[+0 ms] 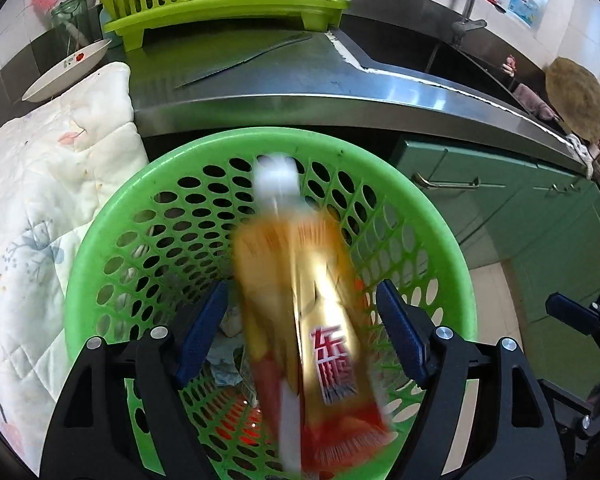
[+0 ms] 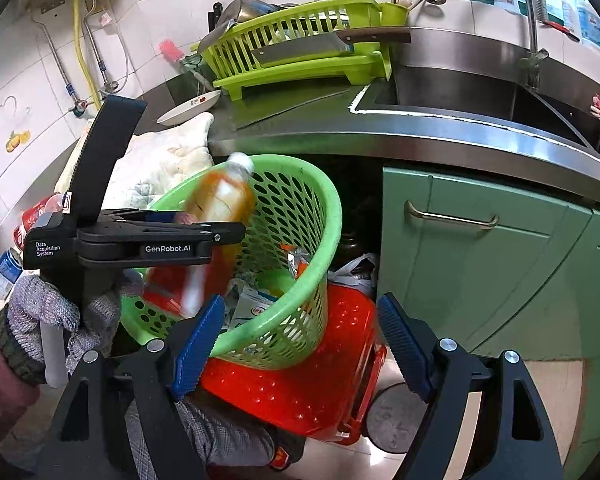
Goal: Collect trash
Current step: 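Lower the drink bottle into the green basket and open the left gripper, then move both tools back over the cloth toward the remaining trash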
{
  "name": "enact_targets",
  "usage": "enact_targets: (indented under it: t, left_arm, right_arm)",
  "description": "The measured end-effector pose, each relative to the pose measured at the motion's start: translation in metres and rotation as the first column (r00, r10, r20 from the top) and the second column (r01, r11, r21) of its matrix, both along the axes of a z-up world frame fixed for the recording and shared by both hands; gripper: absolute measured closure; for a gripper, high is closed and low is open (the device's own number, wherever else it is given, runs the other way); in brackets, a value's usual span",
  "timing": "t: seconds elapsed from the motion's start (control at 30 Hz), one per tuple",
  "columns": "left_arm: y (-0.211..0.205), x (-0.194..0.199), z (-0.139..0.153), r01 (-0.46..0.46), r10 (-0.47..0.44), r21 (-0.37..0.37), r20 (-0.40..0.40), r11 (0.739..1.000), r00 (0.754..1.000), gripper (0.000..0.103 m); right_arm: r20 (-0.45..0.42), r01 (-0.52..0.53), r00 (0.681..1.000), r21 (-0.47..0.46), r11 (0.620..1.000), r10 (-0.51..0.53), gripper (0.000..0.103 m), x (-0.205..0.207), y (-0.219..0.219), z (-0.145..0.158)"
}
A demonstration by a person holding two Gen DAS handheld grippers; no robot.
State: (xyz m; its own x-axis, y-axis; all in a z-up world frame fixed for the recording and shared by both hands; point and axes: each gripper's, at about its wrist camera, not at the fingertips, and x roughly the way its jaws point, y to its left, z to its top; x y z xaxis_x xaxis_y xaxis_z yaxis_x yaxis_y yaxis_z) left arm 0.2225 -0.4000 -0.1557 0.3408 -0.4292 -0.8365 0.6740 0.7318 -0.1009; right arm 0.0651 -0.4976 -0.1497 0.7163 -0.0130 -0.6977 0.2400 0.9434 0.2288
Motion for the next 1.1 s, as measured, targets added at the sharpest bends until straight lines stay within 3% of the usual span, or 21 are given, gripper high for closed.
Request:
enact_targets:
  t: [0.27, 0.63, 0.9, 1.1]
  left_arm:
    - [0.019, -0.007, 0.021, -0.014, 0.014, -0.01, 0.045, 1.0, 0.999, 0.026]
    - [0.098, -0.021, 0.068, -0.111, 0.115, -0.033, 0.118, 0.993, 0.986, 0.024]
    - [0.174, -0.028, 0.098, -0.214, 0.22, -0.053, 0.171, 0.975, 0.96, 0.023]
    - [0.239, -0.028, 0.111, -0.314, 0.319, -0.054, 0.197, 0.948, 0.927, 0.023]
  right_arm:
    - [0.018, 0.001, 1.0, 0.001, 1.0, -0.001, 0.027, -0.003, 0.005, 0.007]
    - [0.056, -0.087, 0.995, -0.011, 0.996, 0.087, 0.027, 0.007, 0.045, 0.027]
    - [0.077, -0.194, 0.978, -0.026, 0.981, 0.195, 0.026, 0.029, 0.095, 0.043]
    - [0.086, -0.279, 0.956, -0.042, 0.959, 0.281, 0.026, 0.05, 0.139, 0.053]
